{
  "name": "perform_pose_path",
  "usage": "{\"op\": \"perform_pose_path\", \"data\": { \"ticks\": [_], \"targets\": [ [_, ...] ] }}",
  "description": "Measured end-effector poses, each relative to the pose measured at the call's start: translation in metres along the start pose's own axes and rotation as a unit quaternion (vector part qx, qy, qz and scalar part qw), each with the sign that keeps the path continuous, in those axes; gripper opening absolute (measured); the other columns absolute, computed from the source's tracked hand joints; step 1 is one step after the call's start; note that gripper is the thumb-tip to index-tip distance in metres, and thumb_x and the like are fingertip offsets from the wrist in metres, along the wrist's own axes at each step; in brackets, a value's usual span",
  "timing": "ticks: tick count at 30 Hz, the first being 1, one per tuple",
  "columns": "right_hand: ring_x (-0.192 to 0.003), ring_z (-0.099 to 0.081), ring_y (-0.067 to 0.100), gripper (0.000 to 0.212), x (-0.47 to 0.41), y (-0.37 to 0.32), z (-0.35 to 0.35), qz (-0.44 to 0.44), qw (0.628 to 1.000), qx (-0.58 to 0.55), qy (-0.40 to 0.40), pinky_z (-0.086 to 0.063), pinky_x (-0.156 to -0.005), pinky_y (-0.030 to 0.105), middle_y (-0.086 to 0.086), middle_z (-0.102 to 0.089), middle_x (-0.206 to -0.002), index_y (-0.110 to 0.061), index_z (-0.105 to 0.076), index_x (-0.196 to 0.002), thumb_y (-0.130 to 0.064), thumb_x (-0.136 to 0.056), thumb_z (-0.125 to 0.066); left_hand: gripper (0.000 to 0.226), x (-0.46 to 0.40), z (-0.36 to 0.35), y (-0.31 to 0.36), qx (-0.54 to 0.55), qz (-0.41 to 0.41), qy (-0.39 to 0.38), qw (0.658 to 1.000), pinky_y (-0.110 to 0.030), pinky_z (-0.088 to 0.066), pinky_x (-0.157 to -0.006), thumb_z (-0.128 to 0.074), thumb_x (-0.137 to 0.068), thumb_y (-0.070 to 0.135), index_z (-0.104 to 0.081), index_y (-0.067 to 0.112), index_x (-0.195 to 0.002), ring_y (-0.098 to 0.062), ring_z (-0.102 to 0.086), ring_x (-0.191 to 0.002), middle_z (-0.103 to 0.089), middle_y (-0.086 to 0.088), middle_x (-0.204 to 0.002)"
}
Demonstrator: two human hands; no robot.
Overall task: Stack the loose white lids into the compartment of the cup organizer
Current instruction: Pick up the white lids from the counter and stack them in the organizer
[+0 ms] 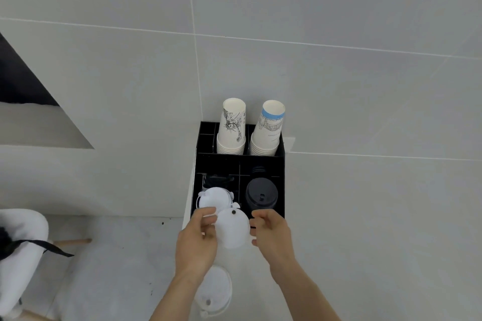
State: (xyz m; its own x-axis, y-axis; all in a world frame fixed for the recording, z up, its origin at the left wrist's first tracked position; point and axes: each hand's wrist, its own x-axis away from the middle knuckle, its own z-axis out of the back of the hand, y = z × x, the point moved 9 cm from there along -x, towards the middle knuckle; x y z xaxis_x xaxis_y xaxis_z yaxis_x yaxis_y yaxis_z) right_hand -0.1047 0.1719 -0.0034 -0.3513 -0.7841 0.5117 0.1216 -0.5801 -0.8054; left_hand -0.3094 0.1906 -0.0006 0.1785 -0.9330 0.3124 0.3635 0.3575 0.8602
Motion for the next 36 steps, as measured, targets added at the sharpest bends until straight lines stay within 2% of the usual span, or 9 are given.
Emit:
{"op": "perform_pose_path", "data": {
  "ticks": [3,7,11,14,17,21,24,28,36],
  "targets": [
    [-0.096,-0.072,0.022,0.024,-0.007,-0.019,-0.014,0.022,1.0,0.003,-0.002,-0.061,-0.09,0.05,-0.002,-0.076,-0.098,-0.028,-0.07,-0.105,-0.017,-0.092,-0.053,0.05,-0.017,0.011,0.005,0.021,-0.006,0.005,1.0,-0.03,-0.053,-0.078,-0.047,-0.089,-0.001,-0.061,0.042,-0.108,-0.006,-0.066,-0.097,-0.072,0.014,-0.102],
    [-0.094,-0.071,0.019,0.024,-0.018,-0.042,-0.031,0.054,0.998,0.025,-0.002,-0.062,-0.088,0.047,-0.007,-0.073,-0.097,-0.024,-0.071,-0.103,-0.016,-0.094,-0.051,0.051,-0.039,0.018,0.008,0.04,-0.014,0.004,0.999,-0.024,-0.048,-0.074,-0.046,-0.088,-0.002,-0.06,0.041,-0.11,-0.006,-0.066,-0.101,-0.071,0.011,-0.107],
    [-0.076,-0.063,0.012,0.027,-0.028,-0.052,-0.047,0.079,0.995,0.057,-0.014,-0.057,-0.071,0.031,-0.009,-0.071,-0.094,-0.024,-0.071,-0.106,-0.014,-0.098,-0.047,0.054,-0.055,0.02,0.005,0.041,-0.012,-0.002,0.999,-0.024,-0.047,-0.076,-0.044,-0.086,-0.005,-0.059,0.041,-0.11,-0.007,-0.064,-0.106,-0.069,0.012,-0.111],
    [-0.085,-0.066,0.012,0.03,-0.034,-0.053,-0.058,0.092,0.992,0.082,-0.027,-0.051,-0.068,0.022,-0.005,-0.072,-0.102,-0.022,-0.07,-0.112,-0.014,-0.1,-0.043,0.055,-0.065,0.018,0.002,0.031,-0.011,-0.007,0.999,-0.026,-0.047,-0.081,-0.043,-0.085,-0.007,-0.059,0.037,-0.114,-0.009,-0.063,-0.109,-0.067,0.012,-0.113],
    [-0.096,-0.068,0.017,0.032,-0.037,-0.052,-0.064,0.096,0.989,0.11,-0.031,-0.052,-0.074,0.022,0.0,-0.073,-0.109,-0.02,-0.068,-0.119,-0.013,-0.102,-0.042,0.054,-0.071,0.013,-0.002,0.019,-0.007,-0.02,1.0,-0.019,-0.046,-0.077,-0.045,-0.085,-0.007,-0.057,0.038,-0.114,-0.003,-0.062,-0.106,-0.065,0.021,-0.108],
    [-0.087,-0.064,0.015,0.035,-0.042,-0.049,-0.07,0.095,0.986,0.132,-0.035,-0.047,-0.067,0.021,0.003,-0.071,-0.11,-0.02,-0.065,-0.124,-0.009,-0.101,-0.042,0.06,-0.074,0.008,-0.003,0.007,-0.006,-0.033,0.999,-0.011,-0.043,-0.071,-0.045,-0.084,-0.007,-0.054,0.048,-0.106,0.015,-0.057,-0.101,-0.063,0.033,-0.099],
    [-0.078,-0.058,0.012,0.036,-0.046,-0.047,-0.073,0.096,0.985,0.14,-0.037,-0.043,-0.063,0.02,0.001,-0.068,-0.103,-0.019,-0.064,-0.125,-0.007,-0.1,-0.042,0.06,-0.076,0.004,-0.004,-0.011,-0.009,-0.039,0.999,-0.01,-0.042,-0.07,-0.045,-0.083,-0.008,-0.054,0.044,-0.11,0.01,-0.058,-0.1,-0.063,0.03,-0.101],
    [-0.084,-0.059,0.014,0.037,-0.048,-0.044,-0.076,0.094,0.984,0.144,-0.047,-0.047,-0.073,0.024,0.002,-0.067,-0.107,-0.017,-0.063,-0.128,-0.005,-0.099,-0.042,0.059,-0.079,0.003,-0.006,-0.034,-0.022,-0.037,0.998,-0.01,-0.041,-0.071,-0.046,-0.083,-0.008,-0.053,0.037,-0.12,0.003,-0.059,-0.1,-0.064,0.02,-0.109],
    [-0.087,-0.055,0.016,0.039,-0.047,-0.04,-0.082,0.112,0.98,0.155,-0.05,-0.051,-0.078,0.031,-0.001,-0.062,-0.104,-0.018,-0.063,-0.129,-0.005,-0.099,-0.043,0.055,-0.078,0.003,-0.01,-0.127,-0.033,-0.028,0.991,-0.035,-0.054,-0.073,-0.048,-0.084,0.002,-0.05,0.036,-0.127,-0.015,-0.063,-0.09,-0.065,0.004,-0.101]
  ]
}}
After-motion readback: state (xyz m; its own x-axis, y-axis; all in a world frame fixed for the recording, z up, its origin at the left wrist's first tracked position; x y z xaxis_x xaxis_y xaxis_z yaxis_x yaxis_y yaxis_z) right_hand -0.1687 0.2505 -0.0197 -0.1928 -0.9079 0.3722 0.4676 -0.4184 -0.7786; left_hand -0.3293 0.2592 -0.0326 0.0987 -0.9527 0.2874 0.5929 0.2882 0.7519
